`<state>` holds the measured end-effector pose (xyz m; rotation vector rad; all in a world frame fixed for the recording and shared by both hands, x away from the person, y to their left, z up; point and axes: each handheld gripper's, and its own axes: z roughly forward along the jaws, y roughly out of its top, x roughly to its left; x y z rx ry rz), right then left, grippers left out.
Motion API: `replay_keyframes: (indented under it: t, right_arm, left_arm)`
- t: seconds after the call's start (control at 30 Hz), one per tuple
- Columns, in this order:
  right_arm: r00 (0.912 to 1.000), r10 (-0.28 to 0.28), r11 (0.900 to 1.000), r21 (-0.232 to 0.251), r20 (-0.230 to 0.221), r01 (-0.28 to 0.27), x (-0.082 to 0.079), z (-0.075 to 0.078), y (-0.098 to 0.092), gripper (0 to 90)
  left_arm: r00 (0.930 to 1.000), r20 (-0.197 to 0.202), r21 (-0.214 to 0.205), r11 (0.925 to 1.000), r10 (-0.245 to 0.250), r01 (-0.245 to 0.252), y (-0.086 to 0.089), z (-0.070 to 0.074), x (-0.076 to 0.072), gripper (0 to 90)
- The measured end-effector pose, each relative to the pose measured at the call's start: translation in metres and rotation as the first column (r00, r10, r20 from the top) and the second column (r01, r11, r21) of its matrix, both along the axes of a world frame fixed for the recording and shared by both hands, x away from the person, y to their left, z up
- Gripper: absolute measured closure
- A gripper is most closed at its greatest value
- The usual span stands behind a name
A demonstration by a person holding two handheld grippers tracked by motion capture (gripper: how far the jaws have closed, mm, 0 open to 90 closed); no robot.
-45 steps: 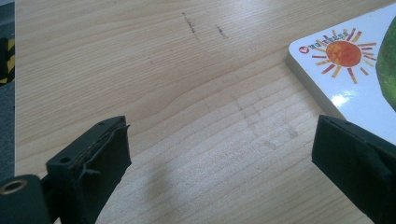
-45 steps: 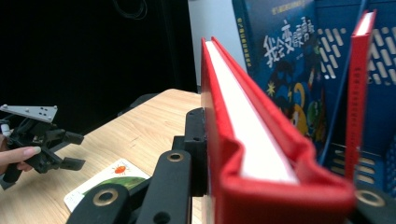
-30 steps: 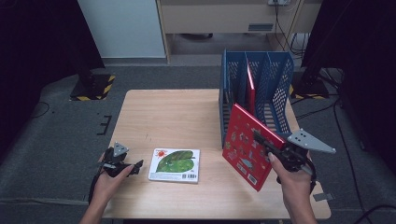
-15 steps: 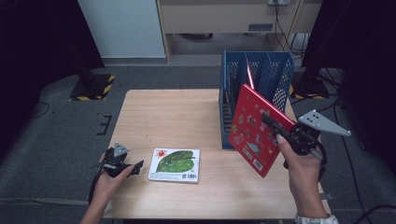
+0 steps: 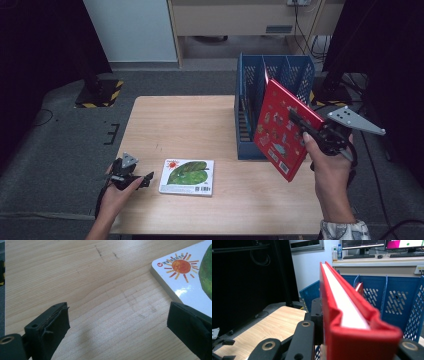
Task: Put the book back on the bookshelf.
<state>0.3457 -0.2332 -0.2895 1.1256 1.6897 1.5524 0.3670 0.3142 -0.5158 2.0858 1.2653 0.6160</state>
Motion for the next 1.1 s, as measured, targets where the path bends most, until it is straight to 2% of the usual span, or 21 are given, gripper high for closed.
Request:
replay_keyframes:
  t: [0.23,0.5,0.93,1.1]
  right_arm:
    - [0.9997,-0.023,0.9997,0.007,-0.006,0.023,0.009,0.003,-0.003,79.6]
    - [0.9983,-0.057,0.9983,-0.013,-0.01,0.057,0.016,0.001,-0.009,79.6]
    - [0.9936,-0.113,0.9928,-0.04,-0.004,0.113,0.026,0.006,-0.019,79.7]
    - [0.9897,-0.143,0.9865,-0.08,0.005,0.143,0.032,0.009,-0.018,79.6]
  left_arm:
    - [1.0,0.002,-0.003,1.0,0.005,-0.005,0.001,0.001,0.001,3.3]
    - [1.0,0.003,-0.001,1.0,0.001,-0.001,0.001,0.001,0.0,3.3]
    - [1.0,0.006,-0.006,1.0,0.003,-0.003,0.001,0.001,0.0,3.3]
    - [1.0,0.007,-0.005,1.0,0.0,0.0,0.0,0.001,0.0,3.3]
